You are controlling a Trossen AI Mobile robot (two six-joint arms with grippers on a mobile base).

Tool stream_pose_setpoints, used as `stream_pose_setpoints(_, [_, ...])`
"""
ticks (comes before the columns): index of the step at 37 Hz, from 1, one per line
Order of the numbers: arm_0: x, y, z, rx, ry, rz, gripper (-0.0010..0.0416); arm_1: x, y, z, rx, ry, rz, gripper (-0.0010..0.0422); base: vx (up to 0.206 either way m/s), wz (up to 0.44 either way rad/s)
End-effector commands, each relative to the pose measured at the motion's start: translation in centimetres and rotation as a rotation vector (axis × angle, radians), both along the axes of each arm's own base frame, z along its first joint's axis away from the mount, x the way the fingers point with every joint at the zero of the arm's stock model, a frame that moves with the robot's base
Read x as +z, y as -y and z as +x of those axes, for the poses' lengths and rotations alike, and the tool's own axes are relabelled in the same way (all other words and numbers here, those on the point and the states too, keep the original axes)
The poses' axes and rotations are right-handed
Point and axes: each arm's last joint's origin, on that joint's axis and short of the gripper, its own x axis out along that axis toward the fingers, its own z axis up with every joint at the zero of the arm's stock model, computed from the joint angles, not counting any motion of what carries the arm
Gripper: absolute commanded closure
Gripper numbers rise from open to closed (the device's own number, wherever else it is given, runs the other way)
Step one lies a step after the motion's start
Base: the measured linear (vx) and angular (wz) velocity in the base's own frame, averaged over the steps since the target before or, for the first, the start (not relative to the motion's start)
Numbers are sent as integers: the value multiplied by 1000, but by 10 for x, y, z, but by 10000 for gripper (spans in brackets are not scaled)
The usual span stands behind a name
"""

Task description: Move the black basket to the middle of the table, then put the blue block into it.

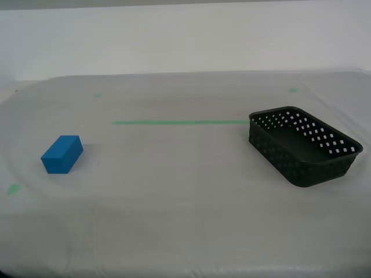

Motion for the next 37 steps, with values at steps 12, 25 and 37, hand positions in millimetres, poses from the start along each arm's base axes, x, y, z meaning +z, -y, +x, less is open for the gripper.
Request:
stream_pose_setpoints(12, [-17, -12, 18, 94, -157, -3, 407, 1, 0, 0, -2, 6, 2, 412, 0, 0])
stream_pose_setpoints(25, [-37, -24, 30, 145, -227, -10, 406, 1, 0, 0, -1, 6, 2, 412, 0, 0])
stream_pose_setpoints(37, [-40, -25, 36, 155, -190, -10, 406, 1, 0, 0, -1, 6, 2, 412, 0, 0])
